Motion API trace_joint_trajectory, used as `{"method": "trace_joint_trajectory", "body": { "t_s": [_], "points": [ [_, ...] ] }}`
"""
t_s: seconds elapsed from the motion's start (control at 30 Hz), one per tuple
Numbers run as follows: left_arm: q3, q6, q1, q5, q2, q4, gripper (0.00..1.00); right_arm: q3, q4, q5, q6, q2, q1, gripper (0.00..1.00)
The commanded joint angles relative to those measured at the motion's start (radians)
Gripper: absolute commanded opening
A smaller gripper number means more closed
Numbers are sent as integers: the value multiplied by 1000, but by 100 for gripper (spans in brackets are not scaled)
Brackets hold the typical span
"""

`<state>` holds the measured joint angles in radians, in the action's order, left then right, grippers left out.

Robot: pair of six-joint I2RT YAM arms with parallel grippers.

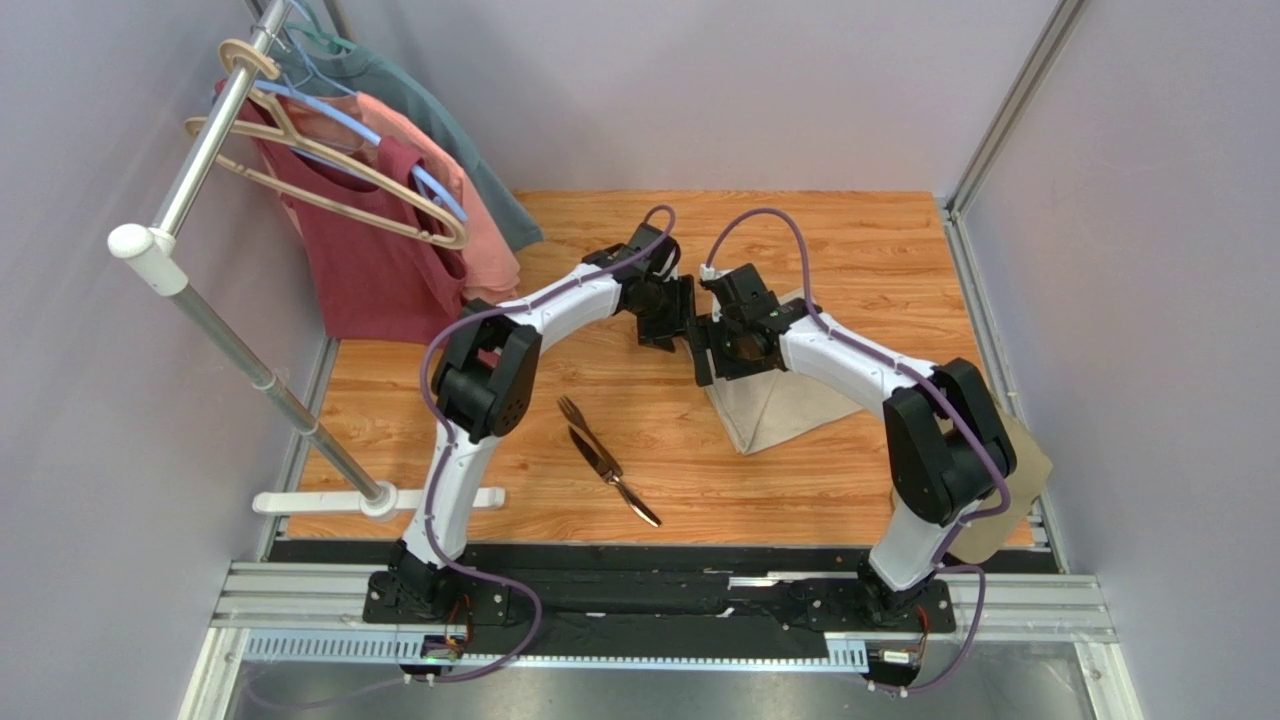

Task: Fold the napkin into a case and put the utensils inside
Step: Pick up the upper triangle-folded napkin from the center of the board.

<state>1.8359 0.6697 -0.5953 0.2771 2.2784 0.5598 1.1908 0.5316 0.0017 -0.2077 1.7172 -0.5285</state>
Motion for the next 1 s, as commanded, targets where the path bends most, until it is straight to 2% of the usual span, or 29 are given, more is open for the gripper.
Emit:
{"method": "trace_joint_trajectory", "body": {
  "t_s": [0.0, 0.27, 0.7, 0.8, 0.97],
  "points": [
    [29, 36, 0, -13, 9, -11, 63, -14, -4, 115, 22, -36, 5, 73],
    [60, 156, -17, -47, 85, -18, 59, -54, 19, 213, -10, -85, 7, 72],
    [65, 245, -34, -162, 95, -24, 53, -99, -18, 121, -36, -94, 1, 70],
    [65, 257, -32, -173, 95, -24, 45, -112, -22, 106, -38, -105, -11, 70],
    [60, 243, -34, -165, 92, -24, 42, -154, -35, 67, -24, -126, -42, 70]
  ]
}}
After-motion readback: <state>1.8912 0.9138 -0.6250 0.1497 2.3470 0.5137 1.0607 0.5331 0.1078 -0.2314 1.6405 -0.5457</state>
